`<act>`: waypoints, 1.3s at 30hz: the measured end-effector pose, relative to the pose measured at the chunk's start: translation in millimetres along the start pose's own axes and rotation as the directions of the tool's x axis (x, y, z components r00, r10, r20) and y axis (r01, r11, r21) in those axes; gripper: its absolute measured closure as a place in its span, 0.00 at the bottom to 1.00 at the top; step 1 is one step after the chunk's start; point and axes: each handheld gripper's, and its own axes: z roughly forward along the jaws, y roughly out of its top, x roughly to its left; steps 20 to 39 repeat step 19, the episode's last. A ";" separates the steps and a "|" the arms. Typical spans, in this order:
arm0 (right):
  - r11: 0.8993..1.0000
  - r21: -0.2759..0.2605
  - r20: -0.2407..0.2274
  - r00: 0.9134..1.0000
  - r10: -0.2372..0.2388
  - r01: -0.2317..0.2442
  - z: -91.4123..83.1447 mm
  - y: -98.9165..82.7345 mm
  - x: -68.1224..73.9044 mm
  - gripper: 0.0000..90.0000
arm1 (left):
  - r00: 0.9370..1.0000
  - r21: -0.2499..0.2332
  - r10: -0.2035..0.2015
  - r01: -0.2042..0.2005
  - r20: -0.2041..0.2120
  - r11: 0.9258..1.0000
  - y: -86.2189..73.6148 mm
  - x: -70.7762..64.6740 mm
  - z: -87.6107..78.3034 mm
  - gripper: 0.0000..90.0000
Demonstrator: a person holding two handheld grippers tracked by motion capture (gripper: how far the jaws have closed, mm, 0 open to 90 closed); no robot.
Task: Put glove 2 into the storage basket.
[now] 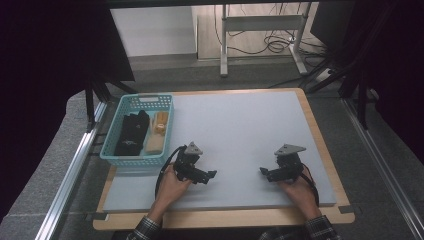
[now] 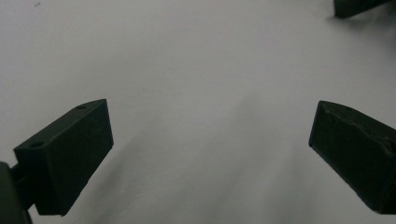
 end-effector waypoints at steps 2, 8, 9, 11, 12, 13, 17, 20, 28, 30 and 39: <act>1.000 0.000 0.000 1.000 0.000 0.000 0.0 0.0 0.1 0.07 | 1.000 0.013 0.016 -0.016 -0.022 1.000 -2.8 -1.4 3.1 0.00; 1.000 0.000 0.001 1.000 -0.001 0.001 0.0 0.0 0.1 0.07 | 0.996 0.063 0.062 -0.057 -0.071 0.996 -10.5 -7.1 15.0 0.00; 1.000 0.000 0.001 1.000 0.000 0.000 0.0 0.0 0.1 0.07 | 0.995 0.050 0.063 -0.060 -0.072 0.997 -11.2 -7.2 15.1 0.00; 1.000 0.000 0.001 1.000 0.000 0.000 0.0 0.0 0.1 0.07 | 0.995 0.047 0.060 -0.057 -0.075 0.997 -11.8 -7.3 15.2 0.00; 1.000 0.000 0.001 1.000 0.000 0.000 0.0 0.0 0.1 0.07 | 0.995 0.048 0.062 -0.058 -0.075 0.997 -11.7 -7.4 15.3 0.00; 1.000 0.000 0.001 1.000 0.000 0.000 0.0 0.0 0.1 0.07 | 0.995 0.050 0.061 -0.057 -0.076 0.997 -11.7 -7.4 15.4 0.00; 1.000 -0.001 0.001 1.000 0.000 0.000 0.0 -0.3 0.1 0.07 | 0.995 0.049 0.059 -0.055 -0.075 0.997 -11.9 -7.5 15.6 0.00; 1.000 0.000 0.000 1.000 0.000 0.000 0.1 -0.3 -0.3 0.07 | 0.995 0.048 0.059 -0.056 -0.077 0.997 -12.1 -7.6 15.5 0.00; 1.000 0.000 0.000 1.000 0.000 0.000 0.1 -0.3 -0.3 0.07 | 0.995 0.048 0.059 -0.056 -0.077 0.997 -12.1 -7.6 15.5 0.00; 1.000 0.000 0.000 1.000 0.000 0.000 0.1 -0.3 -0.3 0.07 | 0.995 0.048 0.059 -0.056 -0.077 0.997 -12.1 -7.6 15.5 0.00; 1.000 0.000 0.000 1.000 0.000 0.000 0.1 -0.3 -0.3 0.07 | 0.995 0.048 0.059 -0.056 -0.077 0.997 -12.1 -7.6 15.5 0.00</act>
